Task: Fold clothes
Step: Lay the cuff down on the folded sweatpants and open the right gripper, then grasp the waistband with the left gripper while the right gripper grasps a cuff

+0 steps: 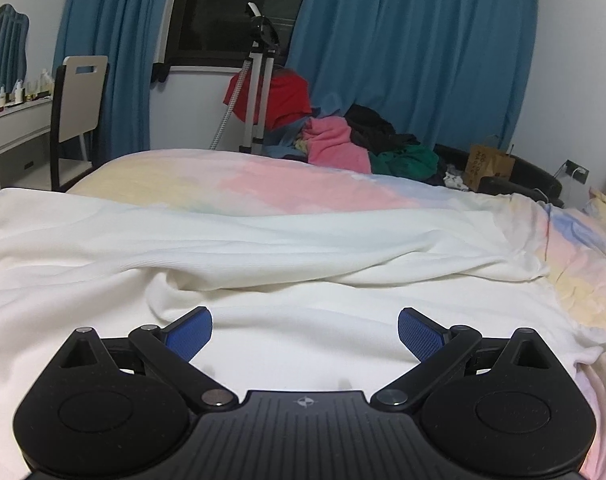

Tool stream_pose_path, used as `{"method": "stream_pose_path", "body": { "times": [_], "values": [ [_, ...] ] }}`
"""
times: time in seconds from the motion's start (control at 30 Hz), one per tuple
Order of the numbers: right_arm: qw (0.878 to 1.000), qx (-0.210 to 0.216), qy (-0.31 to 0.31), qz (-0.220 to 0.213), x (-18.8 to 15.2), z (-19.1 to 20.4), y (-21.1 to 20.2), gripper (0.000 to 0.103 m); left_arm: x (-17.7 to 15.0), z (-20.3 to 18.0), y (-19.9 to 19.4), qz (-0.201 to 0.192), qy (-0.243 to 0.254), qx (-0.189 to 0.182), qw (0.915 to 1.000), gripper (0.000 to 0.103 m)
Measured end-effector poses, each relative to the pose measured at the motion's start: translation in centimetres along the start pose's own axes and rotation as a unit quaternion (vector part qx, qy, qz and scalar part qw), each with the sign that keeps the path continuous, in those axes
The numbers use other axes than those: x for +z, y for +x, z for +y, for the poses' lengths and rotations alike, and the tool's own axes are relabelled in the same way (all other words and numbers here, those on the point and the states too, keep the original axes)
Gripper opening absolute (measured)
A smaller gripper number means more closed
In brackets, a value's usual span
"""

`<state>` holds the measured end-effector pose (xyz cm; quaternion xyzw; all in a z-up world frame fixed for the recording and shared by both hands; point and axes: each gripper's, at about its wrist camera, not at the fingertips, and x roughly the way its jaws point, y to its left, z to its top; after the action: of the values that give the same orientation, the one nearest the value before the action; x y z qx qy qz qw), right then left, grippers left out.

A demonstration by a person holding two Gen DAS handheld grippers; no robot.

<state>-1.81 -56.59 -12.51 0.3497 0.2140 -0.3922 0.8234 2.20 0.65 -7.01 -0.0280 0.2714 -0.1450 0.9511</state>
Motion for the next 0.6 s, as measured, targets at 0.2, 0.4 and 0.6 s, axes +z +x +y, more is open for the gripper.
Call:
{"method": "stream_pose_path", "body": {
  "times": [0.2,0.4,0.6],
  "values": [
    [0.996,0.002,0.055,0.066,-0.9,-1.5,2.2,0.075,-0.3,0.1,-0.7,0.007,-0.01,0.013,0.9998,0.1],
    [0.979,0.048,0.151,0.132,-1.9,-3.3,4.5,0.061,-0.3,0.7,-0.3,0.022,-0.032,0.02,0.9991,0.1],
    [0.974,0.08,0.156,0.144,-2.1,-2.7,5.6,0.024,-0.1,1.3,0.0,0.027,-0.046,0.019,0.9984,0.1]
  ]
}}
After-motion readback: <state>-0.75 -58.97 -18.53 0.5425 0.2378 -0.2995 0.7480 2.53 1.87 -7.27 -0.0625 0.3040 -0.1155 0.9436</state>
